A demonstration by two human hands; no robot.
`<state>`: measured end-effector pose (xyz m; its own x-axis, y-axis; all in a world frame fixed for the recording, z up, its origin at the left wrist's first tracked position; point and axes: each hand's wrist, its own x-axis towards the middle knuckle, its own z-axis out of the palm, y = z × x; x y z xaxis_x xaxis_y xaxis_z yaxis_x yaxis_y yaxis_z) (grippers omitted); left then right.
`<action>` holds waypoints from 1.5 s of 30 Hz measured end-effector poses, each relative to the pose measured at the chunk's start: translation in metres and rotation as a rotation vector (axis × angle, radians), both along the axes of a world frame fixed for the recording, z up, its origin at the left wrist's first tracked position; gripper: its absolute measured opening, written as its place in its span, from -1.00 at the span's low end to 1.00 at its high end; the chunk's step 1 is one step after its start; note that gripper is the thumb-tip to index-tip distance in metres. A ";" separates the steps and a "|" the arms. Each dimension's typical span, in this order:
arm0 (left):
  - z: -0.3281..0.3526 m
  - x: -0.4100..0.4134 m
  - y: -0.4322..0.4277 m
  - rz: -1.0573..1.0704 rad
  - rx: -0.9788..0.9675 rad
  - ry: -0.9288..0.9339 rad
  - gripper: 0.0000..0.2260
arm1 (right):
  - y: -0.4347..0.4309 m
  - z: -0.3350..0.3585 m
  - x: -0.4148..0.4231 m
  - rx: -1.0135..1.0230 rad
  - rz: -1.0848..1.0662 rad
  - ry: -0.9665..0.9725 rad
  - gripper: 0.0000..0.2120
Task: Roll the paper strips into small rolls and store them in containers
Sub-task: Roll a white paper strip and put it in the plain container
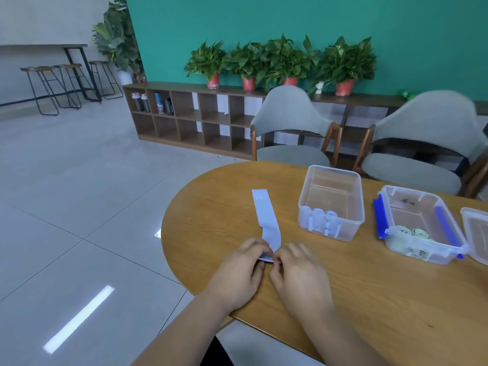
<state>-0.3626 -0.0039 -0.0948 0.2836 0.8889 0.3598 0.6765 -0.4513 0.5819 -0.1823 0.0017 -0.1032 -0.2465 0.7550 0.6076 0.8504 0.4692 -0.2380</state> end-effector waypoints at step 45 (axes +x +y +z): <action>0.009 -0.006 -0.006 0.185 -0.099 -0.215 -0.78 | 0.008 -0.002 0.010 -0.223 0.079 0.203 -0.86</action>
<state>-0.3687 -0.0100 -0.0860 0.0398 0.9521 0.3032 0.5988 -0.2657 0.7555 -0.1720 0.0095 -0.1054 -0.2002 0.8587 0.4718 0.7379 0.4489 -0.5040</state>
